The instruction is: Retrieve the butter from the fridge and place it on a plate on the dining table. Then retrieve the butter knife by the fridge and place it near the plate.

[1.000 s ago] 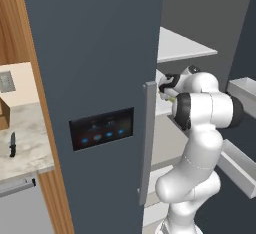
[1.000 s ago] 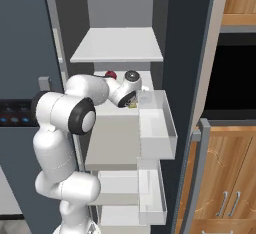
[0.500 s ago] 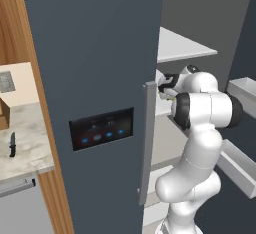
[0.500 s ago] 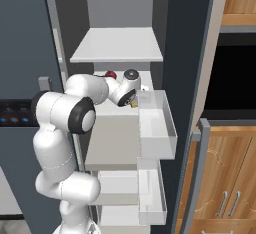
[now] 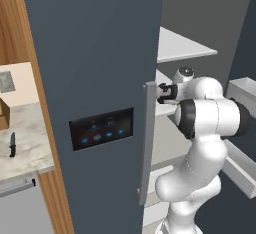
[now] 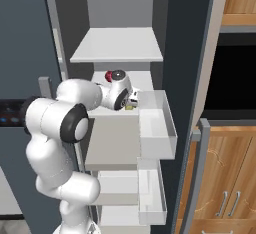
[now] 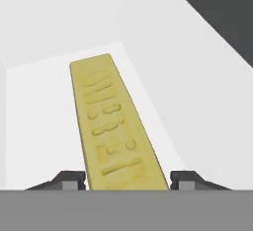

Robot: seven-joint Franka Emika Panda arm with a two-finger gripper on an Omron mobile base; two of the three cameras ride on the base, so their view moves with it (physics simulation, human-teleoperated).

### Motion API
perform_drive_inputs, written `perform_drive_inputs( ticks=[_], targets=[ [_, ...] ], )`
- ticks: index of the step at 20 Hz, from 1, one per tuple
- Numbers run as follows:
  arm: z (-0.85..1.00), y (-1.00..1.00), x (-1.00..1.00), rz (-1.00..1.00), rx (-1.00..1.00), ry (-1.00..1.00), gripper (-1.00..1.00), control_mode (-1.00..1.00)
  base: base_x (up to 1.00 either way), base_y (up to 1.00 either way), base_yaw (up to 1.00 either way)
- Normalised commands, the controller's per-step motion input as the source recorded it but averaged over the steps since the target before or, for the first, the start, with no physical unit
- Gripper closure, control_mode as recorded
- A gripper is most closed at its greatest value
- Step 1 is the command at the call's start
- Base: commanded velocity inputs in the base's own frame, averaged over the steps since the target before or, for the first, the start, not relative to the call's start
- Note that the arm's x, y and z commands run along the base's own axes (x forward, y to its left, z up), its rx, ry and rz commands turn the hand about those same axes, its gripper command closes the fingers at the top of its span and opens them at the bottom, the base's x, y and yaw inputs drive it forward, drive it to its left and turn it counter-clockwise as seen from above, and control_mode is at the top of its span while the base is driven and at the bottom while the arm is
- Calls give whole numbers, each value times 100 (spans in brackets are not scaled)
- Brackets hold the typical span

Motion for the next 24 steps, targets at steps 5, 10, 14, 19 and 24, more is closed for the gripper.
perform_drive_inputs(
  ticks=[5, 10, 14, 19, 24],
  targets=[
    [47, 11, -68, -15, 0, 8, 100, -100, 0, 0, 0],
    [41, 6, -100, 0, 0, 0, 100, -100, 0, 0, 0],
    [37, 0, -100, 3, 1, -2, 100, -100, 0, 0, 0],
    [59, 11, -100, 3, 0, 4, 100, -100, 0, 0, 0],
    [63, 23, -100, -1, 4, 13, 100, -100, 0, 0, 0]
  ],
)
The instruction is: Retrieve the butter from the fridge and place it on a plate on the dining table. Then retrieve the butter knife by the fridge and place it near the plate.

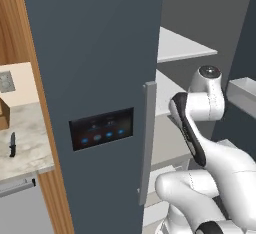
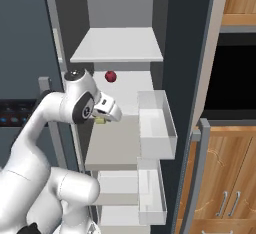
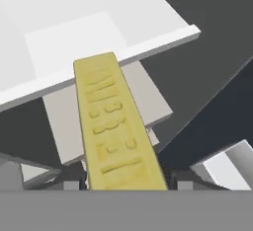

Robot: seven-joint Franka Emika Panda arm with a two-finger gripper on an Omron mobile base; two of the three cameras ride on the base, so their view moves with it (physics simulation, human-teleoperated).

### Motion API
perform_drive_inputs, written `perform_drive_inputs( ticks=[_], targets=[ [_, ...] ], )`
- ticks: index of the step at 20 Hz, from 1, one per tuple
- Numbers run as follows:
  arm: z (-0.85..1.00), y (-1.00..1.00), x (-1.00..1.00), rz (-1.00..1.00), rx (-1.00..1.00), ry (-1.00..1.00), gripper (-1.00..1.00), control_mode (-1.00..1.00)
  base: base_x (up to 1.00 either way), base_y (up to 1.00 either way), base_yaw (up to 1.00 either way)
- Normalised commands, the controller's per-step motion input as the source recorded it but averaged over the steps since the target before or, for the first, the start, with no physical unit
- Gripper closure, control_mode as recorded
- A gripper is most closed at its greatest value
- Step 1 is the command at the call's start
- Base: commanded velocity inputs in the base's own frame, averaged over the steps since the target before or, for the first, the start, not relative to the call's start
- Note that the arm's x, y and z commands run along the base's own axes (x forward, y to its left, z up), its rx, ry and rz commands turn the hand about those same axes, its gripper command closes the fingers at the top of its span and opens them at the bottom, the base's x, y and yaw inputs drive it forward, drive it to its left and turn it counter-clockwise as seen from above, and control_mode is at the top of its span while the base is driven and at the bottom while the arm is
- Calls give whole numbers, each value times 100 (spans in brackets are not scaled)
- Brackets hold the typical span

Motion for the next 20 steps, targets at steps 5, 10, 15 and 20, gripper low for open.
perform_drive_inputs(
  ticks=[5, 10, 15, 20],
  targets=[
    [48, 18, -99, -9, 10, 18, 100, -100, 0, 0, 0],
    [33, 29, -98, -5, 10, -2, 100, -100, 0, 0, 0],
    [3, 52, -77, -1, -7, -20, 100, -100, 0, 0, 0],
    [-15, 13, -31, 0, -6, -12, 100, -100, 0, 0, 0]
  ],
)
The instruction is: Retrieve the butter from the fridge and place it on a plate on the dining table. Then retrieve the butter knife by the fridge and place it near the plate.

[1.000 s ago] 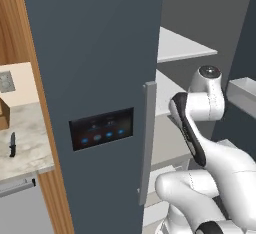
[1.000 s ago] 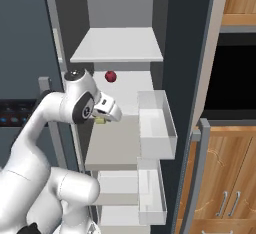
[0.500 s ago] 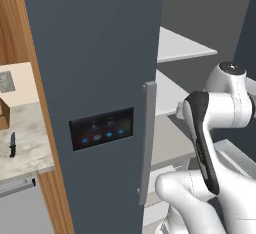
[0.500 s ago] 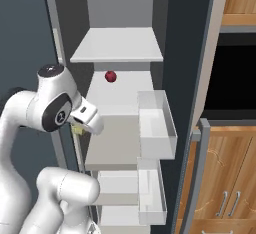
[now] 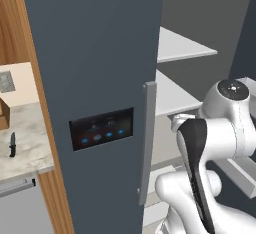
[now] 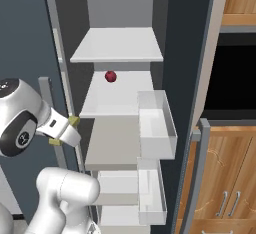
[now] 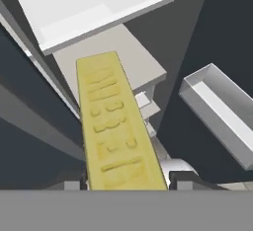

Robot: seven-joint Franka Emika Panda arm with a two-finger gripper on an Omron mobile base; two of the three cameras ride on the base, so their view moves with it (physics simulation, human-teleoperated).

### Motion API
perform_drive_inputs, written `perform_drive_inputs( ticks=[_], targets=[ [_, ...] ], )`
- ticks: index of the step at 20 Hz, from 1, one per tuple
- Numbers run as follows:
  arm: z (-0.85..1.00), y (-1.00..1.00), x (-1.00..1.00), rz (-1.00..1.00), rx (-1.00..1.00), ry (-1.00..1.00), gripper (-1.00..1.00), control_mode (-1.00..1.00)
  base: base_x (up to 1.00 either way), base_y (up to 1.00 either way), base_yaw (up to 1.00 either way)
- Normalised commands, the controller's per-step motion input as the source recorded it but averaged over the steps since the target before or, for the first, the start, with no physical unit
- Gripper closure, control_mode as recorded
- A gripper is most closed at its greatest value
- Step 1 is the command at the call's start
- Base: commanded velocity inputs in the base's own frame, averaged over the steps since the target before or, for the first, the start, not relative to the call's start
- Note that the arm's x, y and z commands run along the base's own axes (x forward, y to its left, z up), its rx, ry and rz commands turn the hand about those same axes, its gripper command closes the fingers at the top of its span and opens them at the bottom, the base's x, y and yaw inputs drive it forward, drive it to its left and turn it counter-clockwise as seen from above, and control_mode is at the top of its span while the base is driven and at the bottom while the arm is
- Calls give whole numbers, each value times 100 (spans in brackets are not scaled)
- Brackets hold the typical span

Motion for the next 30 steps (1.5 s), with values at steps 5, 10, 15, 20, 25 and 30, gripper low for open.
perform_drive_inputs(
  ticks=[5, 10, 15, 20, 25, 30],
  targets=[
    [0, 0, 0, 0, 0, 0, 100, -100, 0, 0, 0],
    [0, 0, 0, 0, 0, 0, 100, 100, -27, 10, -12],
    [0, 0, 0, 0, 0, 0, 100, 100, -96, 69, -56],
    [0, 0, 0, 0, 0, 0, 100, 100, -66, 65, -74],
    [0, 0, 0, 0, 0, 0, 100, 100, -19, 7, -98],
    [0, 0, 0, 0, 0, 0, 100, 100, -20, 6, -97]
  ],
)
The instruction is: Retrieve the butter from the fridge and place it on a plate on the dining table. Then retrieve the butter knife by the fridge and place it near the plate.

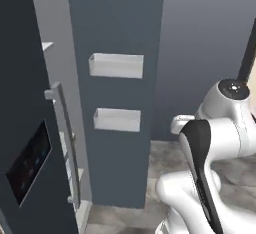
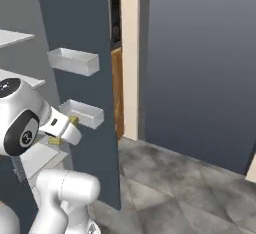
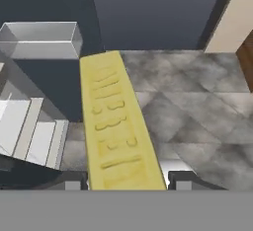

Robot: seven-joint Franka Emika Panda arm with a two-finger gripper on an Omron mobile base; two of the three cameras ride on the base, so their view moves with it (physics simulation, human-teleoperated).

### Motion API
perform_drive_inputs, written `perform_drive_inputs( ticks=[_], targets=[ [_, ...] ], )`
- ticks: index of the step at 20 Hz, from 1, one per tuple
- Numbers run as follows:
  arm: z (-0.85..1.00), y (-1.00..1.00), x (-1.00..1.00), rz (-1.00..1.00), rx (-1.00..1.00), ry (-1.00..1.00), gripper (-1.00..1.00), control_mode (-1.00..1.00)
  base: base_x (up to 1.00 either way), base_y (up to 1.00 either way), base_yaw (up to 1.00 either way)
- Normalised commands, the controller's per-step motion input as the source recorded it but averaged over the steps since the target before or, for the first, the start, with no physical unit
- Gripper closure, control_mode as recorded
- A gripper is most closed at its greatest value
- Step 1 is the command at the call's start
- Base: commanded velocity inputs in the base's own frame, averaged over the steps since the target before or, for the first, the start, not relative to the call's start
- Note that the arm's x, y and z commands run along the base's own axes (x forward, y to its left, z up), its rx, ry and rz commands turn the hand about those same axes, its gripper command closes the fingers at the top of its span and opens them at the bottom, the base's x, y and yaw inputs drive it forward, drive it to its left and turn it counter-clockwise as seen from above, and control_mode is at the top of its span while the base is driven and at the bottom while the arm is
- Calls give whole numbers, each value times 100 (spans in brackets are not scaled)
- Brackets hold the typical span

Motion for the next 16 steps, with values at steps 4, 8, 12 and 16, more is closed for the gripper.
perform_drive_inputs(
  ticks=[4, 8, 12, 16],
  targets=[
    [0, 0, 0, 0, 0, 0, 100, 100, -51, 4, -89],
    [0, 0, 0, 0, 0, 0, 100, 100, -18, -72, -78],
    [0, 0, 0, 0, 0, 0, 100, 100, -2, -89, -81],
    [0, 0, 0, 0, 0, 0, 100, 100, 0, -96, -83]
  ],
)
